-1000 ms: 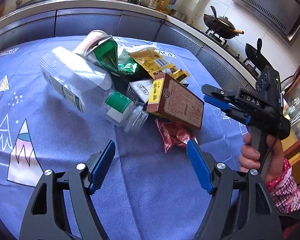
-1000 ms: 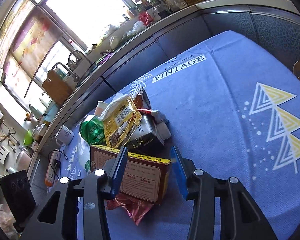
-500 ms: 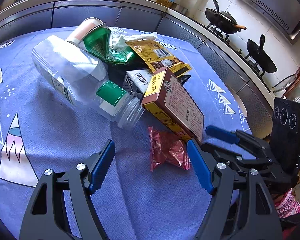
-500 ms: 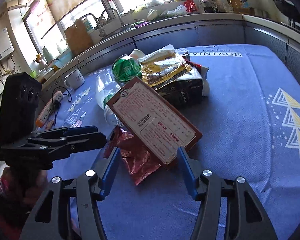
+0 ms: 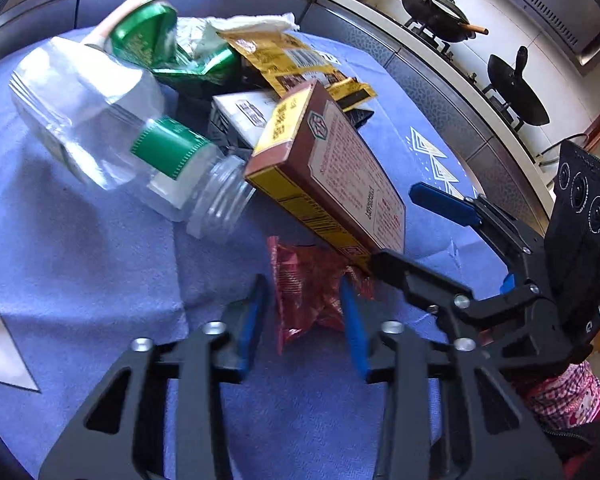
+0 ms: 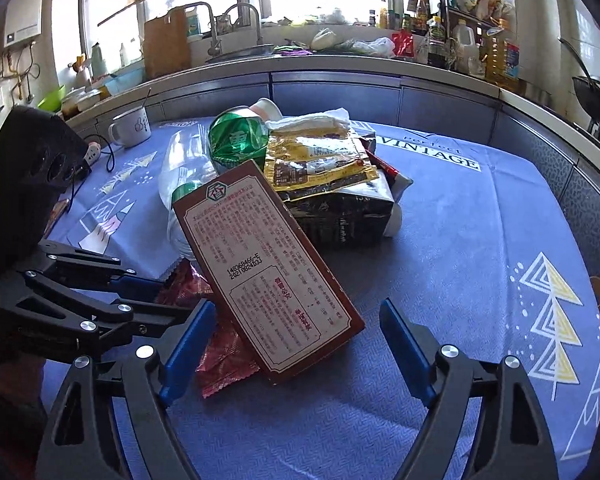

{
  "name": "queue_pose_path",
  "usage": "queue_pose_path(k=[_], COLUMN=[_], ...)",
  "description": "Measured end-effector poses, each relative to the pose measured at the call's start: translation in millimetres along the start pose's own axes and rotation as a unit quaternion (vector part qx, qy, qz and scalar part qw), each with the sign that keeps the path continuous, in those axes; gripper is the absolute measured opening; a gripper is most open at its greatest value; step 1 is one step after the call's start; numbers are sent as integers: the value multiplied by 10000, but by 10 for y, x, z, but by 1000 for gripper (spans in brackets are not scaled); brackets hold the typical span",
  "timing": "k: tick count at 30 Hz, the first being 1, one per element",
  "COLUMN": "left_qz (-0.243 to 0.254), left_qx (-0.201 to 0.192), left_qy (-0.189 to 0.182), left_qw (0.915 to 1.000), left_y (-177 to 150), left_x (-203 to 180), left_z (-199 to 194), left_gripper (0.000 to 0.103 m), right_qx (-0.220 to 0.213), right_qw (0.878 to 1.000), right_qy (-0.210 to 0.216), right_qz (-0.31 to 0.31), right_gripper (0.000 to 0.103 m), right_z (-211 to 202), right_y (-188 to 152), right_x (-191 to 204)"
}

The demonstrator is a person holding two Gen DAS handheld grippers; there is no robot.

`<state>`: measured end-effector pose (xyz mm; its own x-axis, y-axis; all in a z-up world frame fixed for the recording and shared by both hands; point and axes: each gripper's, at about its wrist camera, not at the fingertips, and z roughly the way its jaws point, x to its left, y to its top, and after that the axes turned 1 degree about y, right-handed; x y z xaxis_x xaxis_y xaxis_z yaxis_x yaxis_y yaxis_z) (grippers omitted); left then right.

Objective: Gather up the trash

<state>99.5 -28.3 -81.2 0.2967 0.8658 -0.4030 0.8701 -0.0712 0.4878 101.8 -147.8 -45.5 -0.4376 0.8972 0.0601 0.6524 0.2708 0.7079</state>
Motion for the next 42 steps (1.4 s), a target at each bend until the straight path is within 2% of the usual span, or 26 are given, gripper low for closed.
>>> queue_pose_path(k=[1,2,5,12,13,14,16,19,22,24,25,26,27,30,34,37,39,42], left_qz=[-19,-24,88,107,91,93,126,209,217,211,221,224,219,194,173,181,165,116], left_qx=[53,33,-146,-368,-367,-370,-386,-357,-190,-132,-136,-146,-153,-174,-170,-170,-179,-205], left_qy=[7,40,189,103,64,40,26,-4,-6,-13,0,7,7,17,23,37,51,89], left_qw=[10000,10000,9997,9992,9993,9993,9992,9991,9996,9997,9997,9996,9996,9997,9997,9997,9997,9997], left_y=[3,0,-33,-115,-119,-120,-129,-141,-162,-176,-182,-193,-192,-194,-190,-188,-182,-168], left_x=[-12,-24,-74,-88,-91,-106,-134,-173,-175,-173,-178,-169,-166,-137,-127,-137,-128,-93], left_z=[29,26,-85,-334,-342,-344,-343,-296,-204,-180,-177,-184,-188,-212,-215,-217,-225,-238], left_gripper=[15,12,10,10,10,10,10,10,10,11,11,11,11,11,11,11,11,11], right_qx=[26,55,84,-340,-385,-402,-372,-282,-137,-133,-185,-266,-366,-504,-406,-377,-284,-156], right_qw=[10000,9999,9994,9994,9991,9989,9977,9929,9895,9878,9870,9861,9851,9834,9803,9737,9736,9744], right_qy=[-31,-19,-91,-115,-142,-166,-311,-688,-688,-673,-657,-625,-560,-300,-6,321,449,906], right_qz=[-73,-131,-337,4,97,185,473,934,1260,1396,1456,1517,1586,1716,1934,2222,2218,2054], right_gripper=[84,74,64,59,50,7,2,3,6,16,37,66,74,75,61,61,60,60], right_z=[33,62,75,-340,-406,-470,-568,-644,-645,-654,-663,-680,-691,-670,-534,-428,-368,-351], right_y=[12,16,-2,-200,-238,-289,-374,-521,-628,-644,-644,-638,-640,-588,-487,-456,-443,-445], right_x=[16,36,112,71,54,27,-55,-245,-363,-409,-429,-445,-460,-501,-611,-661,-618,-440])
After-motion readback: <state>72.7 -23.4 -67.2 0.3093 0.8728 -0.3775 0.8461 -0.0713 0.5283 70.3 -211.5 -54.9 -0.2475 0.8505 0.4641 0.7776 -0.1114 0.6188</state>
